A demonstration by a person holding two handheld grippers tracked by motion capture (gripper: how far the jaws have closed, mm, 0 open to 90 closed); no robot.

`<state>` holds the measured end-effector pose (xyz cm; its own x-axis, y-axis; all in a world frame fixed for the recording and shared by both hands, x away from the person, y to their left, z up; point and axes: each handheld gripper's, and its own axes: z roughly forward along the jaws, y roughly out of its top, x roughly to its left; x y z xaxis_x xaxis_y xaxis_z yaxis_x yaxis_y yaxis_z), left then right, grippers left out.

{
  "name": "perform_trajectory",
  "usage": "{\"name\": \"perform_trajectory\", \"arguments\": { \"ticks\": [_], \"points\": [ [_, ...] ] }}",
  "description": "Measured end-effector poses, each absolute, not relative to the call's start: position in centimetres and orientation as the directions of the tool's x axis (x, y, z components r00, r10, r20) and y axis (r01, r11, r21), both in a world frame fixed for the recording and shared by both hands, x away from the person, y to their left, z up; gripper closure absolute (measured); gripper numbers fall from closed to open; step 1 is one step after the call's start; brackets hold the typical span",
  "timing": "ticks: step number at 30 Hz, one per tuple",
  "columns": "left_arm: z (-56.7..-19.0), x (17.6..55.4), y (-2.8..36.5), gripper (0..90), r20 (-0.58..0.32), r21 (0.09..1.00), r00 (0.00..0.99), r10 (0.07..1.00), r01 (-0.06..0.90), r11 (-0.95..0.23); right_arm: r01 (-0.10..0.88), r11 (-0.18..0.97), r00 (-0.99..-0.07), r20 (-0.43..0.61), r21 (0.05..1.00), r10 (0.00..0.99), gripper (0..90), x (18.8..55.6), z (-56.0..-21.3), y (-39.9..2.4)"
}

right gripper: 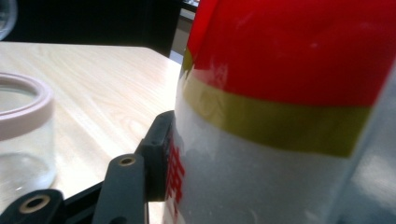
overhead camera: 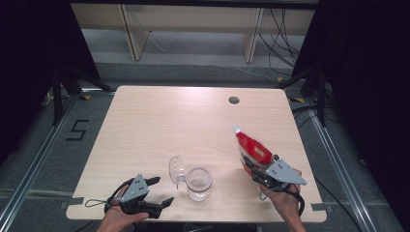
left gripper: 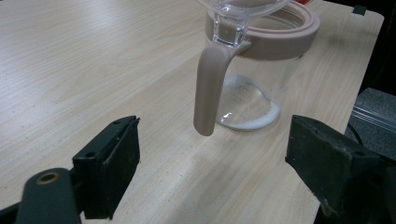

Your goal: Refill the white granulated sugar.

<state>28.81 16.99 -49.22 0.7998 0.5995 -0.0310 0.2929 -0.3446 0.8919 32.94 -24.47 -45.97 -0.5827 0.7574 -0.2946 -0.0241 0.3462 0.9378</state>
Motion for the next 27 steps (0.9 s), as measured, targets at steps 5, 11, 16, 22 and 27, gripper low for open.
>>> {"name": "perform_trajectory", "arguments": {
  "ticks": [5,11,16,22,27],
  "points": [
    [-49.2,28.7,16.9,16.9,-0.050,0.892,0.788,0.614,0.312,-0.327,-0.063,0.388,-0.591,-0.348,0.919,0.728,51.0,31.8,-45.5,-24.0],
    [-49.1,28.7,17.1,16.9,-0.040,0.890,0.788,0.614,0.308,-0.337,-0.086,0.458,-0.609,-0.411,0.885,0.679,51.2,30.5,-45.4,-23.3],
    [-49.2,28.7,16.9,16.8,-0.056,0.890,0.792,0.608,0.316,-0.329,-0.118,0.509,-0.618,-0.464,0.853,0.635,51.3,29.7,-45.2,-22.8],
    [-49.2,28.8,17.1,16.8,-0.032,0.889,0.794,0.608,0.301,-0.346,-0.137,0.548,-0.641,-0.496,0.825,0.586,51.4,28.8,-45.0,-22.0],
    [-49.3,28.8,17.0,16.4,-0.052,0.890,0.792,0.609,0.313,-0.332,-0.179,0.624,-0.637,-0.573,0.761,0.516,51.5,28.6,-45.0,-21.1]
  ]
}}
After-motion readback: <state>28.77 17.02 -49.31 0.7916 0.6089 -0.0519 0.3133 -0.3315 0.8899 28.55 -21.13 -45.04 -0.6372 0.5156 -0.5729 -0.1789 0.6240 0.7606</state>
